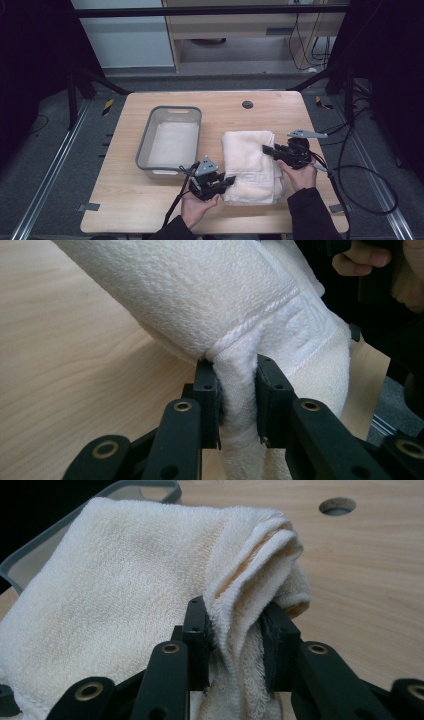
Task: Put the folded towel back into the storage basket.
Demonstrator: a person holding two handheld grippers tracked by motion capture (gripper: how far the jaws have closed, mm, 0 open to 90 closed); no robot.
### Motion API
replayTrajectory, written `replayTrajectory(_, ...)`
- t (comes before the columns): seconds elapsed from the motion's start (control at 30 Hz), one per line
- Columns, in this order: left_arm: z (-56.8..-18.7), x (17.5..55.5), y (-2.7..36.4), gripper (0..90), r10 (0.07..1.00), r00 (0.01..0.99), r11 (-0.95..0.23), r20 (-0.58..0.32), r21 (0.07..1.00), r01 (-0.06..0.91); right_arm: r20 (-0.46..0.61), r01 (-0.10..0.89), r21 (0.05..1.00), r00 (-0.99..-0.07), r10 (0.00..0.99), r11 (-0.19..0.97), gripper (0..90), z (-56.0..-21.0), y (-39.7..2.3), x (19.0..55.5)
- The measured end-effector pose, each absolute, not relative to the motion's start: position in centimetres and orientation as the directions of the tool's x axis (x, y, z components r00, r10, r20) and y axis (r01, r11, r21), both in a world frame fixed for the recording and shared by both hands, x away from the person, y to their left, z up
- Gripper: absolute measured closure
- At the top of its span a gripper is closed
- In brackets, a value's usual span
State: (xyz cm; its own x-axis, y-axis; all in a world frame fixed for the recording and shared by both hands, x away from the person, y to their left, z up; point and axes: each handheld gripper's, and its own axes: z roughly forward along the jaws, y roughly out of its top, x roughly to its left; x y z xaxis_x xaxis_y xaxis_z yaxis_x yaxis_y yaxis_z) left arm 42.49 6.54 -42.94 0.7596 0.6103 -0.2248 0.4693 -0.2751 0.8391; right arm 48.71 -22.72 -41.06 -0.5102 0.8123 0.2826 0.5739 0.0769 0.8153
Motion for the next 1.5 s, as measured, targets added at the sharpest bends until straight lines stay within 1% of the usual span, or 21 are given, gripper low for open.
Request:
replayTrajectory(0.33, -40.1, 42.4, 7.9, 74.0, 0.625, 0.764, -0.259, -0.161, 0.88, 0.398, 0.27, 0.505, 0.862, -0.525, 0.807, 0.04, 69.2, -37.9, -21.9, 48.3)
replayTrajectory(0.47, -39.2, 42.6, 9.0, 74.0, 0.637, 0.753, -0.239, -0.161, 0.888, 0.392, 0.257, 0.48, 0.876, -0.533, 0.806, 0.039, 69.2, -36.8, -20.7, 48.6)
replayTrajectory(1.0, -37.2, 43.3, 12.5, 74.0, 0.666, 0.728, -0.194, -0.163, 0.904, 0.38, 0.233, 0.432, 0.901, -0.56, 0.795, 0.04, 69.2, -34.0, -17.2, 49.6)
replayTrajectory(1.5, -35.7, 43.6, 16.2, 74.0, 0.709, 0.688, -0.151, -0.159, 0.917, 0.368, 0.228, 0.41, 0.911, -0.589, 0.776, 0.044, 69.1, -32.1, -13.4, 50.8)
